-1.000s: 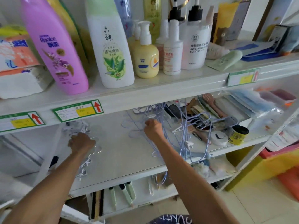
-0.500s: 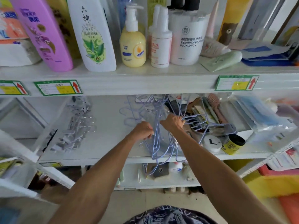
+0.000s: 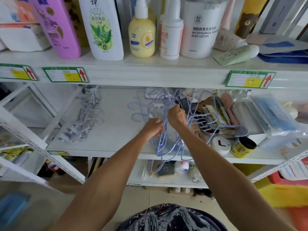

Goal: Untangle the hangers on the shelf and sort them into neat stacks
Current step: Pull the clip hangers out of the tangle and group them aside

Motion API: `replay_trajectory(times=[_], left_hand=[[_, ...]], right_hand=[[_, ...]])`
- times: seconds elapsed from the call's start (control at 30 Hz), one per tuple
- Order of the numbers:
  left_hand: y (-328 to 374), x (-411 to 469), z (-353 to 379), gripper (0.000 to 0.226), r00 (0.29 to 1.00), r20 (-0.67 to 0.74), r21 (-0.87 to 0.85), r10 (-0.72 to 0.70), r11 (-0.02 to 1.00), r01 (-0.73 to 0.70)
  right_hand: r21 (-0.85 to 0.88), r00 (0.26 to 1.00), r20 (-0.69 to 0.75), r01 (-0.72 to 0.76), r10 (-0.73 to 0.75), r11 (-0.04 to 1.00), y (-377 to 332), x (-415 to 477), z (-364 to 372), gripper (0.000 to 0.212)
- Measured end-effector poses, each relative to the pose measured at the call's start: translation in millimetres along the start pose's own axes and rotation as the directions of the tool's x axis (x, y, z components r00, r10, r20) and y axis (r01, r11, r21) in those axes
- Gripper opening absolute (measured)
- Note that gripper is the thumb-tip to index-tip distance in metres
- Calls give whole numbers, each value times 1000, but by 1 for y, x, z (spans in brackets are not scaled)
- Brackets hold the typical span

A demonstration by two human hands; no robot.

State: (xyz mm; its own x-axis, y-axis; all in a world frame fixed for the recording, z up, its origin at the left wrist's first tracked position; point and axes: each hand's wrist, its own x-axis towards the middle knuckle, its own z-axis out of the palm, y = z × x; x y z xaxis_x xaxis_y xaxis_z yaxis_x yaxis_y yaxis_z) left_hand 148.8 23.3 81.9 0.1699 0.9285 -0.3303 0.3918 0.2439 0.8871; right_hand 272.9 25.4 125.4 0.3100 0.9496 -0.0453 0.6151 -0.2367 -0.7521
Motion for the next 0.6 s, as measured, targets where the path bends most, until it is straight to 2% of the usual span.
replay_trajectory(times=[0.07, 0.13, 0.23, 0.33, 0.4, 0.5, 0.6], left_hand=[[6, 5, -11, 22, 994, -107, -203, 18, 978, -40], [10, 10, -27, 27, 974, -223, -350, 34, 930, -113], [9, 15, -56, 32, 922, -386, -450, -13, 875, -176], [-5, 16, -94, 29, 865, -487, -497, -119, 853, -162], [-16, 12, -121, 29, 862, -485, -468, -145, 876, -116], [-33, -3, -163, 24, 896, -422, -425, -141, 903, -58], [-49, -19, -209, 20, 923, -365, -347, -120, 938, -15]], right_hand=[[21, 996, 37, 86, -87, 996, -2, -18, 17, 17], [-34, 975, 66, 212, -210, 977, -4, -33, 40, 18], [-96, 938, 124, 335, -322, 937, -12, -51, 74, 20], [-99, 914, 188, 382, -360, 919, -27, -61, 98, 30], [19, 948, 171, 271, -270, 963, -40, -62, 109, 37], [277, 990, 140, -37, -2, 960, -66, -54, 129, 42], [378, 967, 254, -106, 8, 920, -100, -48, 164, 36]])
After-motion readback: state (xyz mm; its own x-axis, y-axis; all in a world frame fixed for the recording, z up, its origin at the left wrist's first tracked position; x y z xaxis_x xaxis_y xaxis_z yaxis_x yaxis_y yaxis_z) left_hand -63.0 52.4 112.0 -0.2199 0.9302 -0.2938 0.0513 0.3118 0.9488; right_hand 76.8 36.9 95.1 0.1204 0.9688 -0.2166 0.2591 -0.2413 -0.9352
